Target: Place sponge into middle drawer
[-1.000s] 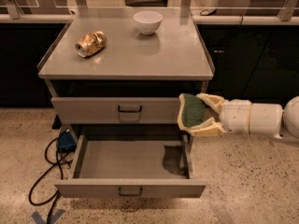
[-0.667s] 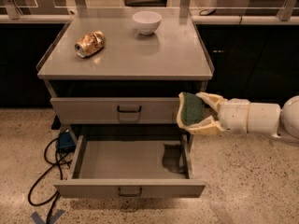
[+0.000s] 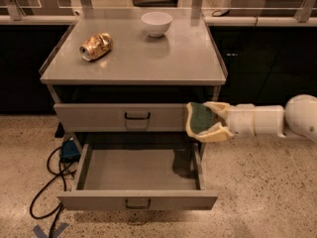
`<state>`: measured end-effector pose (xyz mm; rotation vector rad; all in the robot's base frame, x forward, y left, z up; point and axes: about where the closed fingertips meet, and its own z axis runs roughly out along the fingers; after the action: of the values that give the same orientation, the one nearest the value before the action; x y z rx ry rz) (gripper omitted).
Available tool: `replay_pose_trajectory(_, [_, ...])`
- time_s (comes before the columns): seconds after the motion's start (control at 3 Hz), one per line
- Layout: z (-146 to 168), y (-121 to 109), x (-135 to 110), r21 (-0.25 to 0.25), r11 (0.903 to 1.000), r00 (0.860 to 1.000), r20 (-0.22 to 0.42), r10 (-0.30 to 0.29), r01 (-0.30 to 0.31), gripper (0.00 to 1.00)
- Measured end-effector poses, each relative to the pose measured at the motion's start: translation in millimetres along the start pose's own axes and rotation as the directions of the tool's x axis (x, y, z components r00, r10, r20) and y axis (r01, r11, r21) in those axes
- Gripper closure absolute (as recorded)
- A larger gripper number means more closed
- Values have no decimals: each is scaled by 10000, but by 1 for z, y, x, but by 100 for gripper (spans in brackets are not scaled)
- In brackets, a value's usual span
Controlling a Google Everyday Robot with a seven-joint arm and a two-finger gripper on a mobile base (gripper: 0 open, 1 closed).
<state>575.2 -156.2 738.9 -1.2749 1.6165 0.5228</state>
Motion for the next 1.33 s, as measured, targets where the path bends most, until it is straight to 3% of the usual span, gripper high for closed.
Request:
replay_pose_trajectory(0.33, [57, -6, 57, -992, 9924, 9961, -562, 674, -727, 100])
replay_pose_trajectory(0.67, [107, 0, 123, -1511, 9764, 9848, -1033, 1395, -1542, 100])
replay_pose_trajectory(1.33, [114, 0, 133, -1475, 9743, 9811, -1177, 1538, -1704, 100])
